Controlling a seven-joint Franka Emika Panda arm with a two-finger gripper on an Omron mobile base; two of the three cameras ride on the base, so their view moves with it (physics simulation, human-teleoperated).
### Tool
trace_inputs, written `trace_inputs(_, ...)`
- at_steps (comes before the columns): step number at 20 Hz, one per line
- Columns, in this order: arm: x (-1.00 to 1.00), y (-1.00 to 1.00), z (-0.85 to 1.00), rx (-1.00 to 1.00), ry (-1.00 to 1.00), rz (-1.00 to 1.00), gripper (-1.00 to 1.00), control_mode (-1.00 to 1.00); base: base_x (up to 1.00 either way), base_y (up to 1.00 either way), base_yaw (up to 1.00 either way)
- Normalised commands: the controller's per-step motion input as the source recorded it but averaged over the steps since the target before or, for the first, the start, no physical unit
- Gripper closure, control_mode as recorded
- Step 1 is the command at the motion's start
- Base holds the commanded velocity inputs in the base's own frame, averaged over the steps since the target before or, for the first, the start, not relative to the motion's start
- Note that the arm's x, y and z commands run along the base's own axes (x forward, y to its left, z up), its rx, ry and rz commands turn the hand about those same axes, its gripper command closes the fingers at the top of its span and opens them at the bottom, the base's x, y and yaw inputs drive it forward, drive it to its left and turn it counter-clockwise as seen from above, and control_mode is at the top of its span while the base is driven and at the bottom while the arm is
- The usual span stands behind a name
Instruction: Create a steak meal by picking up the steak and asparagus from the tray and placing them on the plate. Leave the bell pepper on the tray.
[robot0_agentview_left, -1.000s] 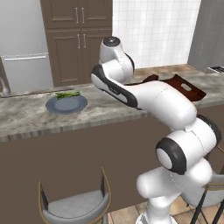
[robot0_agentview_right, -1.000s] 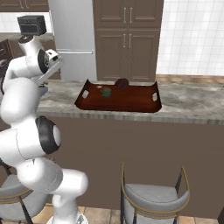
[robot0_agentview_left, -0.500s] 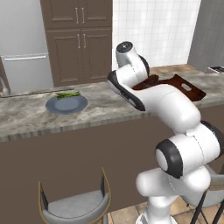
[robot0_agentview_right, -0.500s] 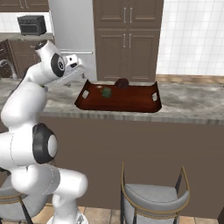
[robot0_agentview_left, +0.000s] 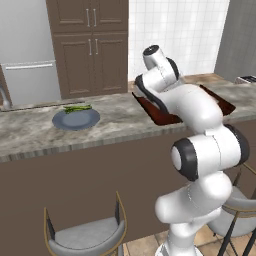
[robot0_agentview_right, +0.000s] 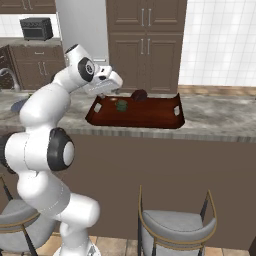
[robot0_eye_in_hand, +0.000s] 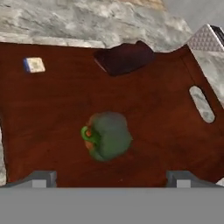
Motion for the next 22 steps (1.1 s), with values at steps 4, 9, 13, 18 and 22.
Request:
trace_inputs(4, 0.49, -0.49, 0.00, 0.24, 0.00, -0.26, -1.00, -1.00, 0.00, 0.00, 0.00)
trace_inputs(9, 0.43, -0.23, 0.00, 0.08, 0.00, -0.14, -1.00, -1.00, 0.00, 0.00, 0.00)
trace_inputs(13, 0.38, -0.29, -0.05, 0.03, 0.00, -0.09, -1.00, -1.00, 0.00, 0.00, 0.00)
trace_inputs(18, 0.35, -0.37, -0.17, 0.10, 0.00, -0.08, -1.00, -1.00, 0.00, 0.00, 0.00)
trace_inputs(22, 0.31, -0.20, -0.29, 0.11, 0.00, -0.05, -1.00, -1.00, 0.00, 0.00, 0.00)
